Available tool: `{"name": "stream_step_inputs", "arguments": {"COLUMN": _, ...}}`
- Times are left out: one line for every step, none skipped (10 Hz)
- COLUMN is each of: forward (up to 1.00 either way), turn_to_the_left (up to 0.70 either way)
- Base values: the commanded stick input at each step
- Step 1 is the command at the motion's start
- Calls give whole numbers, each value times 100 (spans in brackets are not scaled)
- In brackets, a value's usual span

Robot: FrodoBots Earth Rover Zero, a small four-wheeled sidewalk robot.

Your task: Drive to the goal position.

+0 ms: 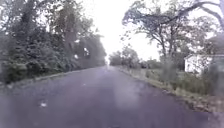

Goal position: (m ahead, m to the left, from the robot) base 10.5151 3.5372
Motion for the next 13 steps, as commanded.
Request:
{"name": "stream_step_inputs", "arguments": {"forward": 100, "turn_to_the_left": 0}}
{"name": "stream_step_inputs", "arguments": {"forward": 100, "turn_to_the_left": 0}}
{"name": "stream_step_inputs", "arguments": {"forward": 100, "turn_to_the_left": 0}}
{"name": "stream_step_inputs", "arguments": {"forward": 100, "turn_to_the_left": 0}}
{"name": "stream_step_inputs", "arguments": {"forward": 100, "turn_to_the_left": 0}}
{"name": "stream_step_inputs", "arguments": {"forward": 100, "turn_to_the_left": 0}}
{"name": "stream_step_inputs", "arguments": {"forward": 100, "turn_to_the_left": 0}}
{"name": "stream_step_inputs", "arguments": {"forward": 100, "turn_to_the_left": 0}}
{"name": "stream_step_inputs", "arguments": {"forward": 100, "turn_to_the_left": 0}}
{"name": "stream_step_inputs", "arguments": {"forward": 100, "turn_to_the_left": 0}}
{"name": "stream_step_inputs", "arguments": {"forward": 100, "turn_to_the_left": 0}}
{"name": "stream_step_inputs", "arguments": {"forward": 100, "turn_to_the_left": 0}}
{"name": "stream_step_inputs", "arguments": {"forward": 100, "turn_to_the_left": 0}}
